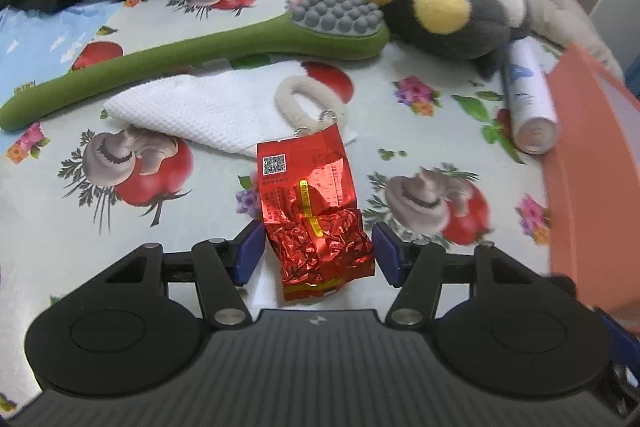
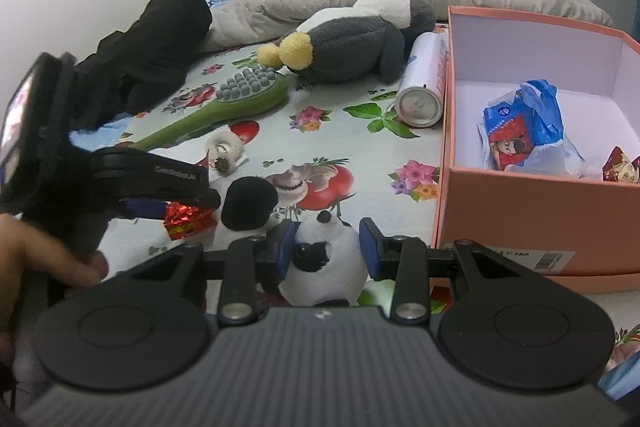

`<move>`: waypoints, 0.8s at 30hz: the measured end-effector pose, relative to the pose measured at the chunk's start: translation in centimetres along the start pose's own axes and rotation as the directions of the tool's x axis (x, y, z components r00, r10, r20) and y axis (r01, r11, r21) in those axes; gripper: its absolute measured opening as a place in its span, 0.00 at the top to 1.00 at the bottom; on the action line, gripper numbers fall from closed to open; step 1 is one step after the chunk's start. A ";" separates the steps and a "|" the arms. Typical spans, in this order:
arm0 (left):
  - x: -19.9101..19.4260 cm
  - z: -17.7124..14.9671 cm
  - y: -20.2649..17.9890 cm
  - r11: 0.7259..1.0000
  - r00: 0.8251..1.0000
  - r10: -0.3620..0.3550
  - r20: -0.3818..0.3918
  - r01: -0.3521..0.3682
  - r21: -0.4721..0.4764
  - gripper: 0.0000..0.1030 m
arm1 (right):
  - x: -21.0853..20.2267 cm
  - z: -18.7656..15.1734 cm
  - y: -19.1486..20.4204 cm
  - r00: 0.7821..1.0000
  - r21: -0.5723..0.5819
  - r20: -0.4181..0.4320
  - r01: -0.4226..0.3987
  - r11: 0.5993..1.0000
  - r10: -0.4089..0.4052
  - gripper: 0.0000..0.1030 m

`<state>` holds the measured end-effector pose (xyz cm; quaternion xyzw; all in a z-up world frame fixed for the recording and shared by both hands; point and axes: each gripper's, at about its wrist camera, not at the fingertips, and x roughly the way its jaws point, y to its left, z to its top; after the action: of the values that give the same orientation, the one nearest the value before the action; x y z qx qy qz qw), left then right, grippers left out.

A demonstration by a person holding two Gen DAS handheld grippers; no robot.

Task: Organize soft objects
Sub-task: 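Carry the foil packet with the left gripper while the right gripper carries the panda into the box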

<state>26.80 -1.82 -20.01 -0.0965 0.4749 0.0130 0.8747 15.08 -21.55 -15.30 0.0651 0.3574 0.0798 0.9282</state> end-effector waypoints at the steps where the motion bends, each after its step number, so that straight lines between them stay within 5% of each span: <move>1: -0.7 -0.2 -0.1 1.000 1.000 -0.010 0.007 0.010 0.002 0.38 | -0.2 0.1 0.1 1.000 -0.005 0.002 -0.001 1.000 0.001 0.63; 11: -9.1 -0.1 -0.9 0.989 0.987 -0.137 0.086 0.132 0.059 0.38 | -4.3 1.5 0.2 0.999 -0.011 0.035 0.007 1.000 -0.007 0.63; 24: -18.2 1.6 -6.3 0.945 0.938 -0.299 0.173 0.267 0.187 0.38 | -12.0 5.0 -3.1 0.987 0.029 0.147 0.060 0.998 -0.064 0.63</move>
<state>18.86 -6.42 -3.05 -0.0911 0.3655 -0.1420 0.9154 9.98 -27.23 -4.36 0.0711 0.2906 0.0416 0.9533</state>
